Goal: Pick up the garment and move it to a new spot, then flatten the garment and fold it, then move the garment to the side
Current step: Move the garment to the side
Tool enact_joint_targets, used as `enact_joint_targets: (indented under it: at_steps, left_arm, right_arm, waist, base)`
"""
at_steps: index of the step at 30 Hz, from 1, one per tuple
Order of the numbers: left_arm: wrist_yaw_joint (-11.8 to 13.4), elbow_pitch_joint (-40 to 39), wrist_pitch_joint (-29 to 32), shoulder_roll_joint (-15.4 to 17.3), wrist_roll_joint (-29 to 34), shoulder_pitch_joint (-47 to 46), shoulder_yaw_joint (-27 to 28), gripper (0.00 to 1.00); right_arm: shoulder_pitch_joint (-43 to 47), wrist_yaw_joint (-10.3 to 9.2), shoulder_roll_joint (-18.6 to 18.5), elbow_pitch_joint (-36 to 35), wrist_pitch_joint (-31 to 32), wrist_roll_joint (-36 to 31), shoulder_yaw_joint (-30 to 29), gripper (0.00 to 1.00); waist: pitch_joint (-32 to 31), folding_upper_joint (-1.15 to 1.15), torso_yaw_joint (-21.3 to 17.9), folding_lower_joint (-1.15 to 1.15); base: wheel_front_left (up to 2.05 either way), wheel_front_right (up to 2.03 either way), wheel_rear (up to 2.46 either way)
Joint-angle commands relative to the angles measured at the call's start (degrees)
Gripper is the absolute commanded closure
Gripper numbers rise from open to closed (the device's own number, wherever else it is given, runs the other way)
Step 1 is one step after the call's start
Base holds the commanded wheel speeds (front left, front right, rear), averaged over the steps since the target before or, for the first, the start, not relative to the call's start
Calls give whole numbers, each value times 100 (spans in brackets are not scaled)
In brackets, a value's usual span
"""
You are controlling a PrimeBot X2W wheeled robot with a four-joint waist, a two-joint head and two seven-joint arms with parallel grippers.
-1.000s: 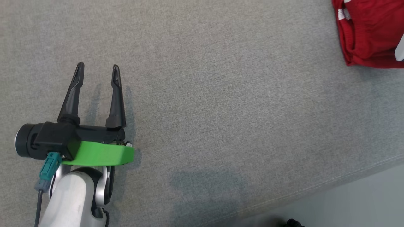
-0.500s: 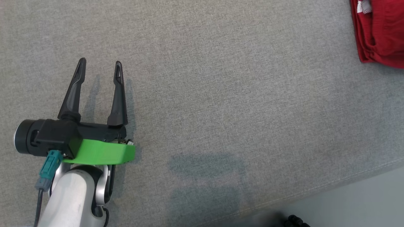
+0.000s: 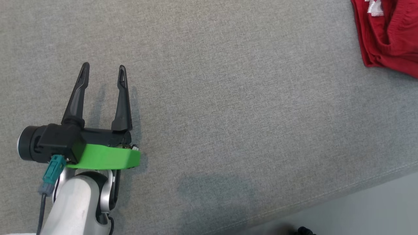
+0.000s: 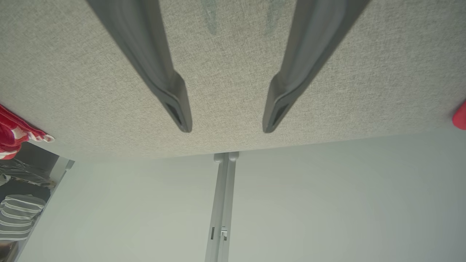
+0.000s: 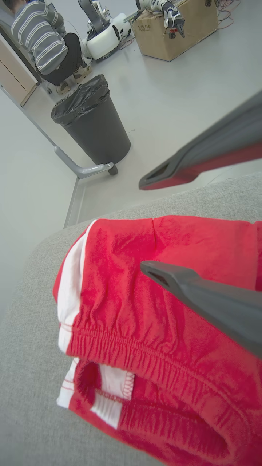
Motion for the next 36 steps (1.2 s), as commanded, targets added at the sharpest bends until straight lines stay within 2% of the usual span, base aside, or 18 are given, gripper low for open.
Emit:
enact_joint_targets:
  at_steps: [1,8,16,19,25,31,36]
  left_arm:
    - [-10,78,-60,-7,-66,-45,8,0]
    - [-48,485,-267,-143,-282,-2,68,0]
    - [-56,1136,-509,-361,-553,138,96,0]
    - [-54,1411,-588,-441,-696,272,175,0]
    - [-45,1702,-706,-454,-837,559,316,0]
    - [-18,1850,-760,-433,-889,922,465,0]
    - [-43,1910,-799,-460,-913,1253,535,0]
  right_arm:
    - [18,-4,89,4,-72,-151,-105,0]
    - [-4,-4,300,-213,-161,-456,-233,0]
    - [816,-4,490,-1479,-158,-570,-736,0]
    - [1477,-4,724,-2091,-157,-621,-1093,0]
    - [2478,-4,1267,-3081,-157,-772,-1648,0]
    - [3500,-3,1838,-4093,-157,-1273,-2127,0]
    - [4362,-3,2476,-4773,-155,-1694,-2495,0]
  waist:
    - [-178,0,-15,-1]
    - [-714,0,21,-1]
    - [-1610,0,238,-1]
    - [-1965,0,365,-1]
    - [-2227,0,479,-1]
    - [-2376,0,576,-1]
    - [-2618,0,621,-1]
  base:
    - [0,0,0]
    - [0,0,0]
    - [0,0,0]
    - [0,0,0]
    - [0,0,0]
    - [0,0,0]
    - [0,0,0]
